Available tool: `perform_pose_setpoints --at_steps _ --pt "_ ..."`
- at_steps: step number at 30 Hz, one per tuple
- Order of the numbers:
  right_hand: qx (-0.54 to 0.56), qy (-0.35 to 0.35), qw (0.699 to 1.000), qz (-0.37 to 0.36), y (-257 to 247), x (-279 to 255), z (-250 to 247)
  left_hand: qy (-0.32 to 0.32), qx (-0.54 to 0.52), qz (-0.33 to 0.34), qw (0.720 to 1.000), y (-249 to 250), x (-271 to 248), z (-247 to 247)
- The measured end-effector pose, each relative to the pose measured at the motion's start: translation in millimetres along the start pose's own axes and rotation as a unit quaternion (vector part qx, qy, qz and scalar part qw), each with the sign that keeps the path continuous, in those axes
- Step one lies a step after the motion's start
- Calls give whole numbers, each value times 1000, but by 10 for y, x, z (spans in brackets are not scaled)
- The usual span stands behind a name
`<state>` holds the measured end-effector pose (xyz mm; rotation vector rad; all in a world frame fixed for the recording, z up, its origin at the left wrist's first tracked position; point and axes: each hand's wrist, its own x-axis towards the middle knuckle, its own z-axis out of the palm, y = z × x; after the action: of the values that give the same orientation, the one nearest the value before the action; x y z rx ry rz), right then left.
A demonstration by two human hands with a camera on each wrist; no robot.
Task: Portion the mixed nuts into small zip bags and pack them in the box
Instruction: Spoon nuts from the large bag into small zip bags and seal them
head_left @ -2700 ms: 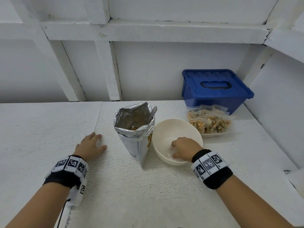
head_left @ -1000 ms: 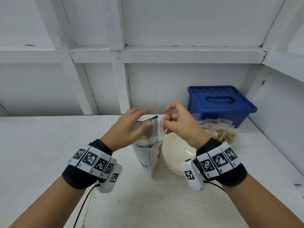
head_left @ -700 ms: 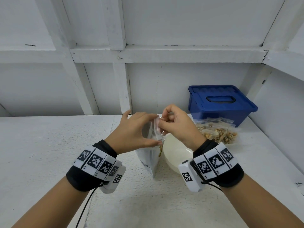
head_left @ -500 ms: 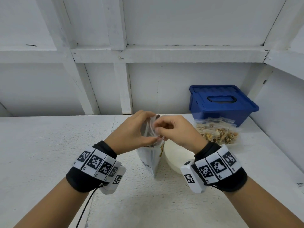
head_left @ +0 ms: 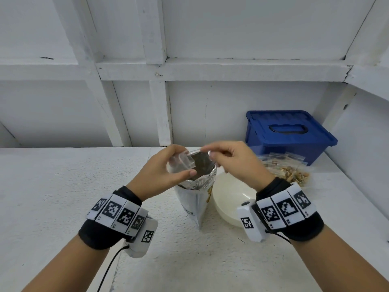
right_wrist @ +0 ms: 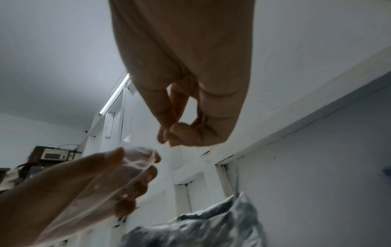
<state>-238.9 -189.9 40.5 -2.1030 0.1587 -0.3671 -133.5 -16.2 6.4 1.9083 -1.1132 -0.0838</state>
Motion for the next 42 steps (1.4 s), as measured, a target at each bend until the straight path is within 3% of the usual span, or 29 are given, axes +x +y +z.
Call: perform_pose_setpoints --at_steps 3,6,8,12,17,24,27,30,36,42 --pt "-129 80 988 8 138 98 -68 17 7 -43 999 -94 -26 -58" --pt "-216 19 973 75 313 164 -14 26 13 -81 996 -205 -32 -67" --pt "-237 -1 968 79 420 177 83 20 15 -97 995 -254 -28 -55" --pt "-269 42 962 -19 454 153 247 1 8 -121 993 -299 -18 4" --pt "-216 85 967 -106 358 193 255 2 -6 -128 992 -312 2 20" --pt "-318 -36 943 -91 469 291 294 4 8 -133 991 -313 11 28" --pt "-285 -42 955 -69 452 318 311 6 7 -136 991 -318 12 35" --pt "-210 -20 977 -22 457 309 321 1 16 -137 990 -311 10 33" --pt "-108 37 993 35 453 340 222 -8 19 -139 990 -311 -6 27" --pt "90 105 980 146 481 317 18 2 0 -146 989 -305 -4 -17"
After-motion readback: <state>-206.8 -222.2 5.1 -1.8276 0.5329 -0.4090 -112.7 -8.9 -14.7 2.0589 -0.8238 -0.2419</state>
